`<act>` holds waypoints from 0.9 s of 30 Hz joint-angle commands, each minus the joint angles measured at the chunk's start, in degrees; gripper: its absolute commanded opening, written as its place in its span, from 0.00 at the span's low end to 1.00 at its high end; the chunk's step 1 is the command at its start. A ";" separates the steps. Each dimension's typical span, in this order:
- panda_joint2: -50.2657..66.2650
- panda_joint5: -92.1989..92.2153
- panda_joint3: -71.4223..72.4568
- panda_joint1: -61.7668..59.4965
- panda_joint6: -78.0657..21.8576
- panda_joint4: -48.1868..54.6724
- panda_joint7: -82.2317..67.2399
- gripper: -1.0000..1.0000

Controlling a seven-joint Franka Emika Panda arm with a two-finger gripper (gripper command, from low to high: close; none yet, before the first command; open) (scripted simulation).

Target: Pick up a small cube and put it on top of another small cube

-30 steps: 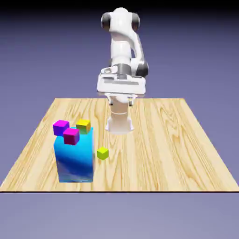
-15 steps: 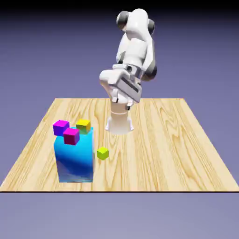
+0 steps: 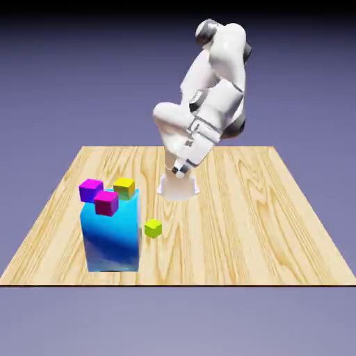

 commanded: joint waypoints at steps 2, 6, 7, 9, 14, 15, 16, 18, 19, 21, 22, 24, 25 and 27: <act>-0.33 -0.51 3.71 -3.31 -1.87 0.83 -4.99 0.50; -0.98 -1.54 11.13 -9.94 -5.60 2.49 -14.95 0.50; -1.15 -1.79 12.99 -11.59 -6.53 2.90 -17.45 0.50; -1.47 -2.31 16.70 -14.90 -8.40 3.73 -22.43 0.50; -2.29 -3.59 25.97 -23.18 -13.06 5.81 -34.89 0.50; -2.46 -3.84 27.82 -24.84 -13.99 6.22 -37.38 0.50; -2.62 -4.10 29.68 -26.50 -14.92 6.63 -39.87 0.50; -2.95 -4.61 33.39 -29.81 -16.79 7.46 -44.86 0.50; -3.11 -4.87 35.24 -31.46 -17.72 7.88 -47.35 0.50; -3.44 -5.38 38.95 -34.77 -19.59 8.71 -52.33 0.50; -3.60 -5.64 40.81 -36.43 -20.52 9.12 -54.82 0.50; -3.93 -6.15 44.52 -39.74 -22.38 9.95 -59.81 0.50; -4.10 -6.40 46.37 -41.40 -23.32 10.37 -62.30 0.50; -4.42 -6.92 50.08 -44.71 -25.18 11.20 -67.28 0.50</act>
